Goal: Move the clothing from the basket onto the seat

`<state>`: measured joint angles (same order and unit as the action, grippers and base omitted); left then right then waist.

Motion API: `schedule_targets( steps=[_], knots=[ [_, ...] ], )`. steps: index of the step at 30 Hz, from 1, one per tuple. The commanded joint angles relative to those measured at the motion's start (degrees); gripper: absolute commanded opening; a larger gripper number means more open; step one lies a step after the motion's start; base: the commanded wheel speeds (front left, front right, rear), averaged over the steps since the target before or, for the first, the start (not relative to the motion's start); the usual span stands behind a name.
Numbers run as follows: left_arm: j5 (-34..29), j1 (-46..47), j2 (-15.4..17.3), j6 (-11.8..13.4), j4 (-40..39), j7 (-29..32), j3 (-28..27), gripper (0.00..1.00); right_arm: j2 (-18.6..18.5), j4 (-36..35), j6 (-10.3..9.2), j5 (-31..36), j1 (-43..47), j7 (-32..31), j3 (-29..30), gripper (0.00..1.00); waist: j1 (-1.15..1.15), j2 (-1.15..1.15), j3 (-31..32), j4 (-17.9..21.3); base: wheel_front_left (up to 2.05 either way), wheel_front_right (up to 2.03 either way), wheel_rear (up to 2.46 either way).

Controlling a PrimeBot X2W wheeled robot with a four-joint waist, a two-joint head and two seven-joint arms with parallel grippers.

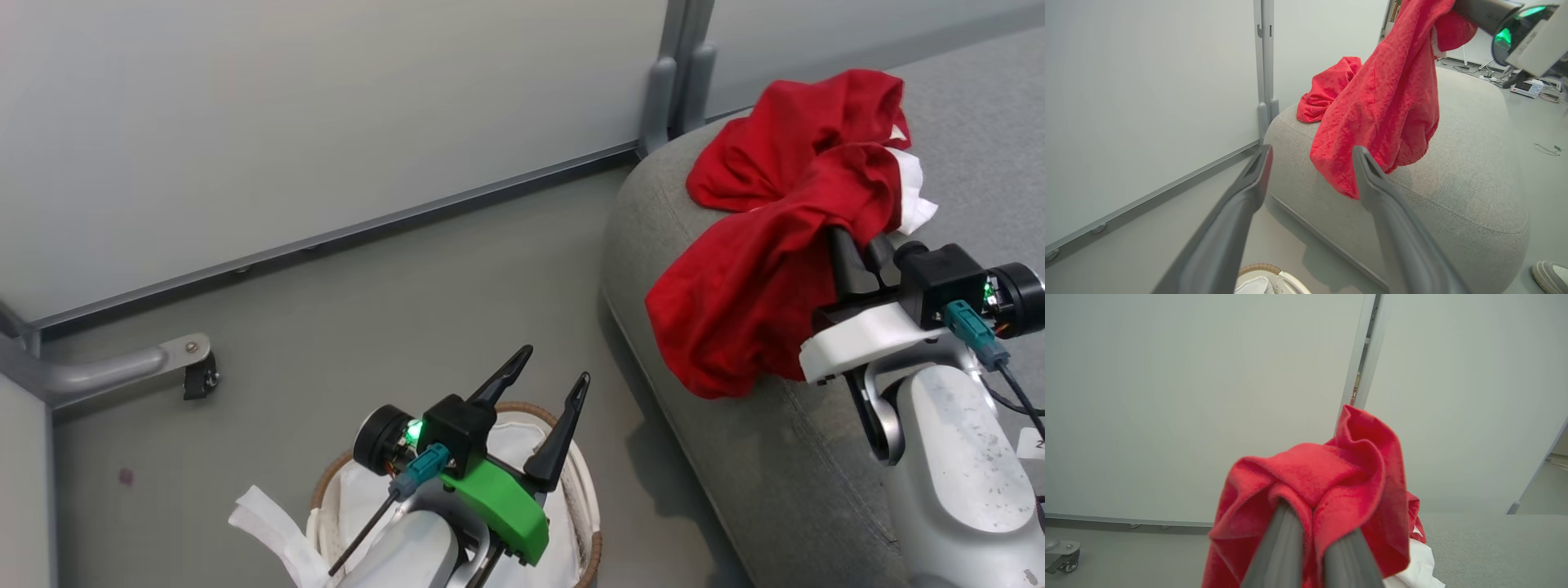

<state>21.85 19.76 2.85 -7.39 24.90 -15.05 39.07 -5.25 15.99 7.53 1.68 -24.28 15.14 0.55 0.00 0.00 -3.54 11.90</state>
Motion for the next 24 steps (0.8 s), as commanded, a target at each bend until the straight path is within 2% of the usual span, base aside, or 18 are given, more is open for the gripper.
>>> schedule_targets(
  steps=[1, 7, 13, 17, 24],
  knots=[
    [0.62, 1.16, 0.14, -0.16, -0.23, -0.19, 0.28, 1.00, -0.20, -0.50, -0.07, 0.14, -0.28, 0.01, 0.61, 0.00, 0.00, 0.00, -2.84, 4.10, 0.00, 0.00, 0.00],
    [0.70, 2.80, 0.18, -0.17, -0.89, -0.19, 1.34, 1.00, -0.25, -1.28, -0.07, -0.12, -2.11, 0.01, 2.07, 0.00, 0.00, 0.00, -6.40, 6.00, 0.00, 0.00, 0.00],
    [-0.33, 5.33, 0.18, -0.17, -1.51, -0.19, 2.21, 1.00, -2.39, -0.83, -0.08, 0.31, -8.03, 0.02, 3.74, 0.00, 0.00, 0.00, -11.05, 4.17, 0.00, 0.00, 0.00],
    [-1.46, 7.46, 0.23, -0.17, -1.64, -0.19, 2.23, 1.00, -5.89, 0.23, -0.08, 0.69, -14.79, 0.02, 4.71, 0.00, 0.00, 0.00, -15.02, 2.09, 0.00, 0.00, 0.00],
    [-2.72, 10.57, 0.45, -0.17, -2.39, -0.18, 3.25, 1.00, -14.58, 5.44, -0.08, 2.07, -27.35, 0.01, 9.70, 0.00, 0.00, 0.00, -21.73, -2.57, 0.00, 0.00, 0.00]
  ],
)
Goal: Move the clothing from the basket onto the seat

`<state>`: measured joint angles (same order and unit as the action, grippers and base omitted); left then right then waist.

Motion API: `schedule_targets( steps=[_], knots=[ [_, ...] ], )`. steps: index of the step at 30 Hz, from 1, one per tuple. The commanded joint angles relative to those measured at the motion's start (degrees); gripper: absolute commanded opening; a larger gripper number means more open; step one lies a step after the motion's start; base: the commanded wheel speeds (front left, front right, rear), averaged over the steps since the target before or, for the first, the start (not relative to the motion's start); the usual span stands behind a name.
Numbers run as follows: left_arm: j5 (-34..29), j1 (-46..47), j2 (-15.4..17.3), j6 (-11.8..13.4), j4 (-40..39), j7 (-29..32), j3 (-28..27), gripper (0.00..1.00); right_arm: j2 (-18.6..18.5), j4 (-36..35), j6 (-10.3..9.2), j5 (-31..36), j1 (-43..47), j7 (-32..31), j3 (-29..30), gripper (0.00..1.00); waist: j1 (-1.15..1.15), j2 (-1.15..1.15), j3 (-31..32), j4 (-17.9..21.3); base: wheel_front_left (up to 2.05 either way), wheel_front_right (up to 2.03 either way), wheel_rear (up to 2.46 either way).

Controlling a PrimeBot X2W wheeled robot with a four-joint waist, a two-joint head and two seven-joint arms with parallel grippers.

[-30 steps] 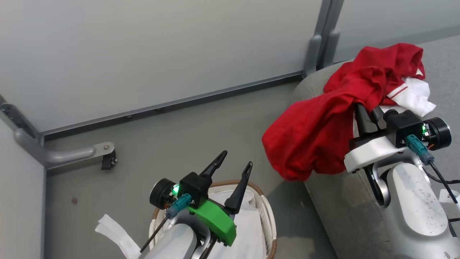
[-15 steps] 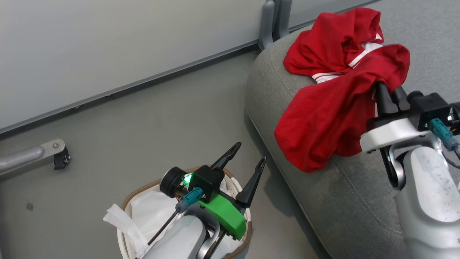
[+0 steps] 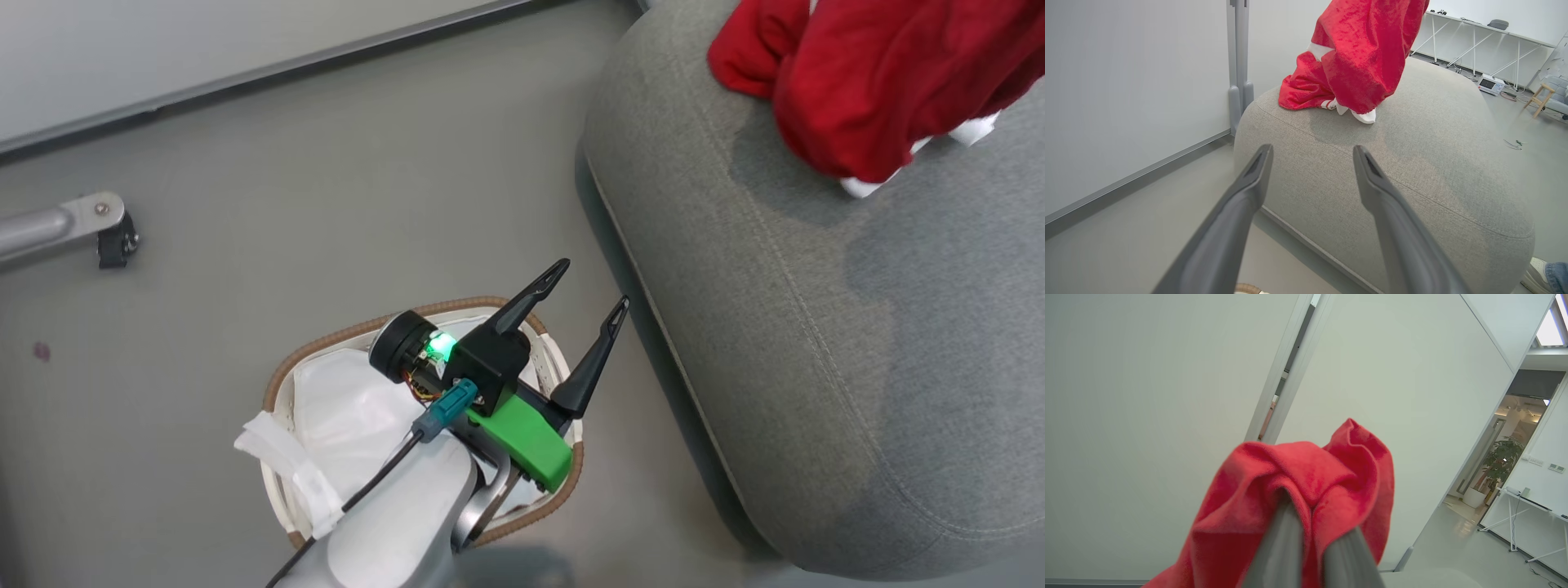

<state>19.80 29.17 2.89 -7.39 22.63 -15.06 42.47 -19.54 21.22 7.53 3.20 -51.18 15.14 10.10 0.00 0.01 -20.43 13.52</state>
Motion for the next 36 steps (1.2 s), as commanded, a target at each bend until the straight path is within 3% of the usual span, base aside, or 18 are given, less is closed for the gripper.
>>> schedule_targets(
  steps=[1, 5, 10, 17, 23, 25, 26, 27, 36],
  knots=[
    [-0.73, 1.44, 0.46, -0.17, -0.29, -0.12, -0.18, 1.00, -1.30, 1.03, -0.08, 0.94, -1.58, 0.01, 0.71, 0.00, 0.00, -0.01, -5.55, -4.66, 0.00, 0.00, 0.00],
    [-1.25, 2.76, 0.50, -0.17, -1.08, -0.11, -0.35, 1.00, -4.56, 5.24, -0.07, 1.93, -5.70, 0.02, 3.97, 0.00, 0.00, -0.01, -9.33, -6.85, 0.00, 0.00, 0.00],
    [-2.07, 4.18, 0.59, -0.17, -1.97, -0.11, -0.70, 1.00, -5.94, 11.55, -0.08, 3.42, -5.87, 0.01, 7.35, 0.00, 0.00, -0.01, -13.15, -8.75, 0.00, 0.00, 0.00],
    [-3.26, 4.88, 0.87, -0.18, -2.95, -0.11, -1.82, 1.00, -4.11, 20.09, -0.08, 6.43, -3.00, 0.02, 13.04, 0.00, 0.00, -0.01, -16.90, -9.36, 0.00, 0.00, 0.00],
    [-3.72, 4.71, 0.92, -0.18, -2.81, -0.11, -2.29, 1.00, -1.01, 21.62, -0.08, 8.24, -1.13, 0.01, 16.20, 0.03, 0.00, -0.01, -17.76, -8.51, 0.00, 0.00, 0.00],
    [-3.70, 4.71, 1.00, -0.18, -2.60, -0.11, -2.32, 1.00, -0.17, 21.10, -0.08, 8.61, -0.39, 0.01, 16.61, 0.35, 0.00, -0.01, -17.51, -8.16, 0.00, 0.00, 0.00],
    [-3.67, 4.70, 1.04, -0.18, -2.54, -0.11, -2.35, 1.00, 0.07, 20.73, -0.08, 8.59, -0.11, 0.01, 16.83, 0.64, 0.00, -0.01, -17.30, -8.00, 0.00, 0.00, 0.00],
    [-3.55, 4.63, 1.10, -0.18, -2.36, -0.11, -2.36, 1.00, 0.37, 20.17, -0.08, 8.65, 0.36, 0.01, 17.03, 1.00, 0.00, -0.01, -17.00, -7.82, 0.00, 0.00, 0.00],
    [-1.15, 3.08, 1.08, -0.18, -1.62, -0.11, -2.72, 1.00, 2.65, 15.81, -0.08, 7.86, 6.30, 0.01, 16.08, 1.00, 0.00, -0.01, -12.64, -6.18, 0.00, 0.00, 0.00]
  ],
)
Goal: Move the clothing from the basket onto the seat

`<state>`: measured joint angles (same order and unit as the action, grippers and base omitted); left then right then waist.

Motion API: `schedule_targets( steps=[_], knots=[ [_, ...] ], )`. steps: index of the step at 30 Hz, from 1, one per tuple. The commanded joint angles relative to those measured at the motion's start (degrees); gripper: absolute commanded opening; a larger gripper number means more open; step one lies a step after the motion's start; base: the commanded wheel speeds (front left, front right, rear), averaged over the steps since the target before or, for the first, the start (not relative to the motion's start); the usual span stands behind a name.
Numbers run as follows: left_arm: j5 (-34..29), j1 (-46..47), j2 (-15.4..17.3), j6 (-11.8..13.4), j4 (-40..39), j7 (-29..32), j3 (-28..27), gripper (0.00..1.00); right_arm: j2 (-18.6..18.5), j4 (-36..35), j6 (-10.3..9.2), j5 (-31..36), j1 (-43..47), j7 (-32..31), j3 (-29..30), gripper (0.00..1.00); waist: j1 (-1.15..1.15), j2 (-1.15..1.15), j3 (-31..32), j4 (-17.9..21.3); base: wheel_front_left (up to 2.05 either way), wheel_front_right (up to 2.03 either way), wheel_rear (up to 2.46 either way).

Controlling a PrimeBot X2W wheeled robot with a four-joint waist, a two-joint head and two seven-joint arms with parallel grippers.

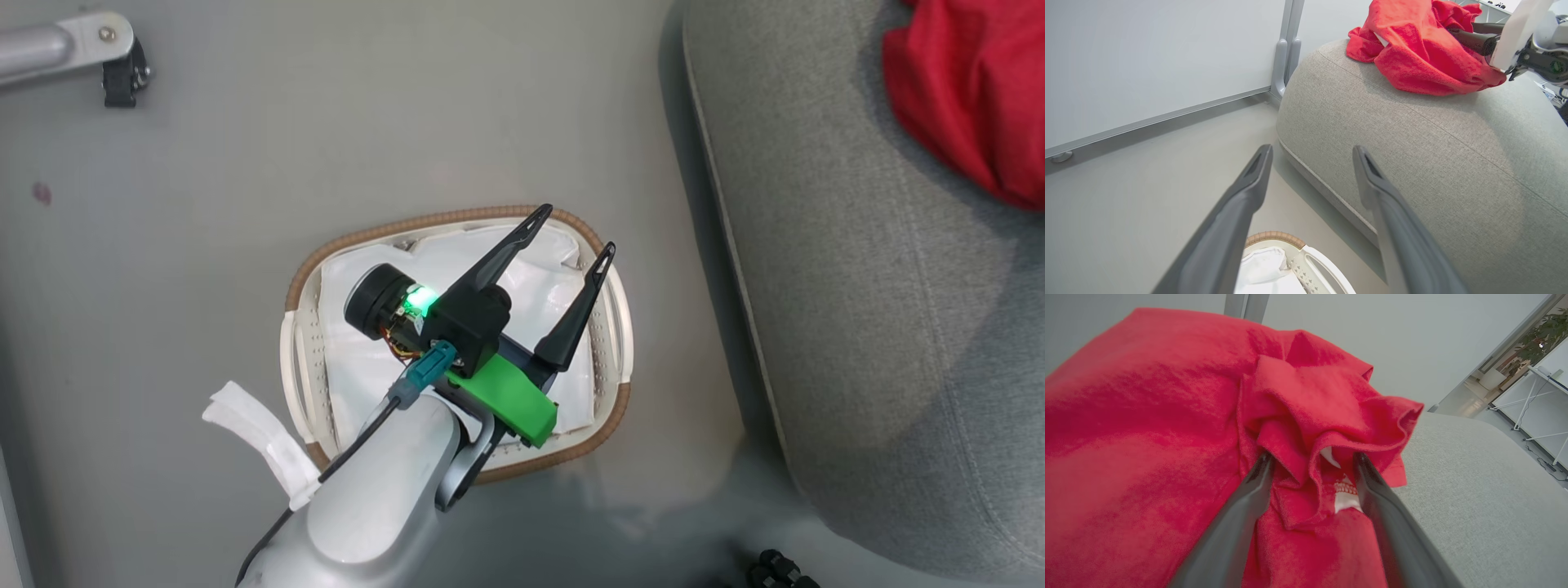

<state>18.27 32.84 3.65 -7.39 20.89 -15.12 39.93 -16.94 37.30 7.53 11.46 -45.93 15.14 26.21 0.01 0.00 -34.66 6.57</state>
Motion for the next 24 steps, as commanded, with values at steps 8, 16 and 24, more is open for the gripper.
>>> schedule_targets(
  steps=[8, 16, 24],
  knots=[
    [1.59, -3.14, -0.11, -0.18, -0.51, -0.05, -3.40, 1.00, 0.49, -3.05, -0.08, -1.09, 6.39, 0.01, -2.57, 1.00, -0.01, 0.00, 7.91, 0.97, 0.00, 0.00, 0.00],
    [1.16, -6.26, -0.58, -0.17, -0.82, -0.05, -8.95, 1.00, -0.29, -5.37, -0.08, -1.54, 7.46, 0.02, -6.46, 1.00, -0.01, 0.00, 14.86, -1.31, 0.00, 0.00, 0.00],
    [1.77, -10.28, -0.71, 1.73, 0.21, -0.05, -14.99, 1.00, 2.90, -7.74, -0.08, -3.74, 8.28, 0.01, -12.32, 1.00, -0.01, 0.00, 21.07, -4.67, 0.00, 0.00, 0.00]
  ],
)
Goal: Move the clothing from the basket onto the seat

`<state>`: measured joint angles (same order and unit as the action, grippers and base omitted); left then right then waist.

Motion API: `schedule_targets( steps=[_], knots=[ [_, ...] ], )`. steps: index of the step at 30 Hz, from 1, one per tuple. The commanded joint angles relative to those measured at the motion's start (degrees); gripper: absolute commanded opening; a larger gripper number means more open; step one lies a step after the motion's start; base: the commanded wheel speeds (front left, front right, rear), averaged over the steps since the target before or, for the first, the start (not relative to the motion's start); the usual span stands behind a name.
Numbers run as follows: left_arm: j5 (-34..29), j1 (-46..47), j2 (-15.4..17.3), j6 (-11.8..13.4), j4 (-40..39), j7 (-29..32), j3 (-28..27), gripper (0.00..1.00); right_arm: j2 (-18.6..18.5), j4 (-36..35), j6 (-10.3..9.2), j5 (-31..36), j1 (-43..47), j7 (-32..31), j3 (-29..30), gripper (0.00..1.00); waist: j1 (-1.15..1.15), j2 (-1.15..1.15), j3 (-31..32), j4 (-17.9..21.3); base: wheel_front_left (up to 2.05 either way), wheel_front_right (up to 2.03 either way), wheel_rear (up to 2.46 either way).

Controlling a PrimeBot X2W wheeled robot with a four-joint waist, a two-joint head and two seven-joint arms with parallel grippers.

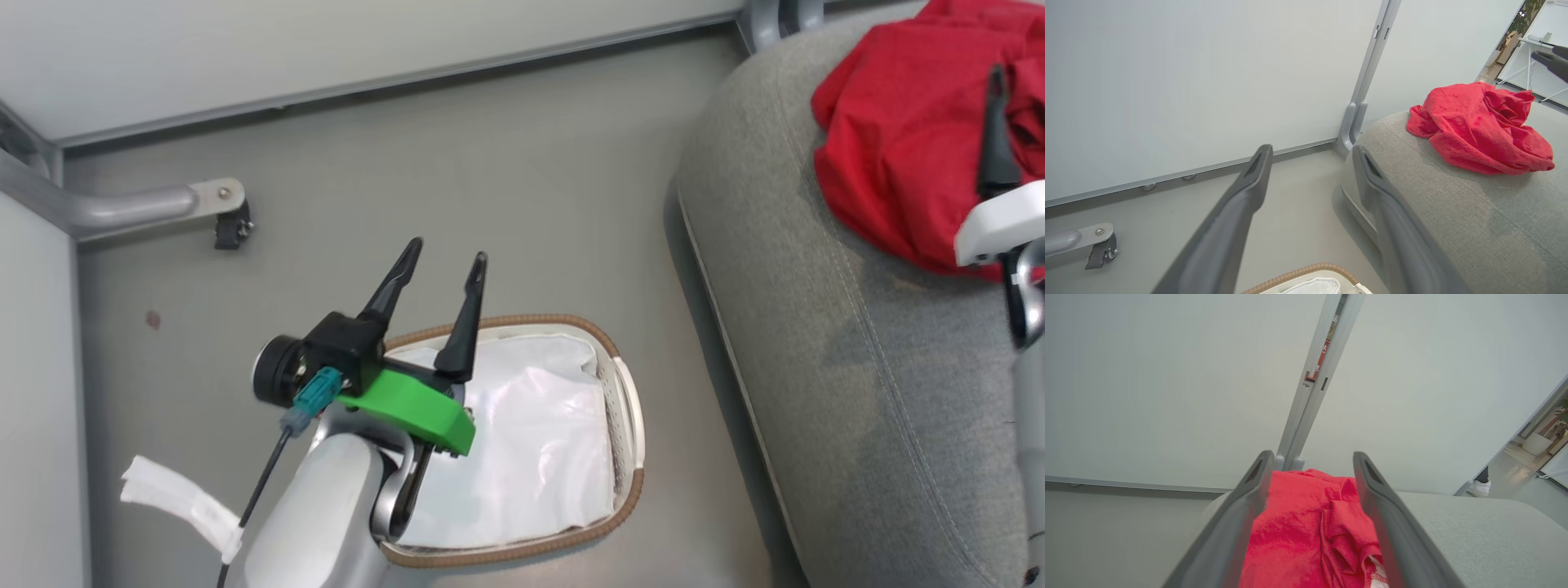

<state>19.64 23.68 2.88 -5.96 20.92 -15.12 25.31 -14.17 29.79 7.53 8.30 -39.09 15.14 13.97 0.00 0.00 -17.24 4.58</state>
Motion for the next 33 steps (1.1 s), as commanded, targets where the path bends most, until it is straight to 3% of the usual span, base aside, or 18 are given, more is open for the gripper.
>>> schedule_targets(
  steps=[1, 9, 16, 27, 33],
  knots=[
    [0.52, -1.71, 0.07, 0.58, 0.31, -0.04, -1.04, 1.00, 0.76, -0.57, -0.08, -0.68, 1.83, 0.01, -0.54, 1.00, 0.00, 0.00, 4.29, -3.02, 0.00, 0.00, 0.00],
    [0.13, -7.84, 0.07, 2.43, -0.03, -0.04, -10.09, 1.00, 6.26, -3.79, -0.07, -4.08, 7.92, 0.02, -4.55, 1.00, 0.00, 0.00, 8.31, -5.72, 0.00, 0.00, 0.00],
    [-0.21, -13.87, 0.06, 1.61, -0.71, -0.04, -16.65, 1.00, 10.49, -7.87, -0.08, -6.01, 16.65, 0.01, -5.87, 1.00, 0.00, 0.00, 10.57, -6.85, 0.00, 0.00, 0.00],
    [0.71, -20.11, 0.06, 0.80, -2.21, -0.04, -19.41, 1.00, 11.16, -13.34, -0.08, -13.08, 30.79, 0.01, -9.78, 1.00, 0.00, 0.00, 14.08, -6.83, 0.00, 0.00, 0.00],
    [0.92, -21.12, 0.06, 0.91, -2.42, -0.04, -18.98, 1.00, 11.17, -13.60, -0.07, -13.58, 33.17, 0.01, -11.09, 1.00, 0.00, 0.00, 14.84, -6.24, 0.00, 0.00, 0.00]
  ],
)
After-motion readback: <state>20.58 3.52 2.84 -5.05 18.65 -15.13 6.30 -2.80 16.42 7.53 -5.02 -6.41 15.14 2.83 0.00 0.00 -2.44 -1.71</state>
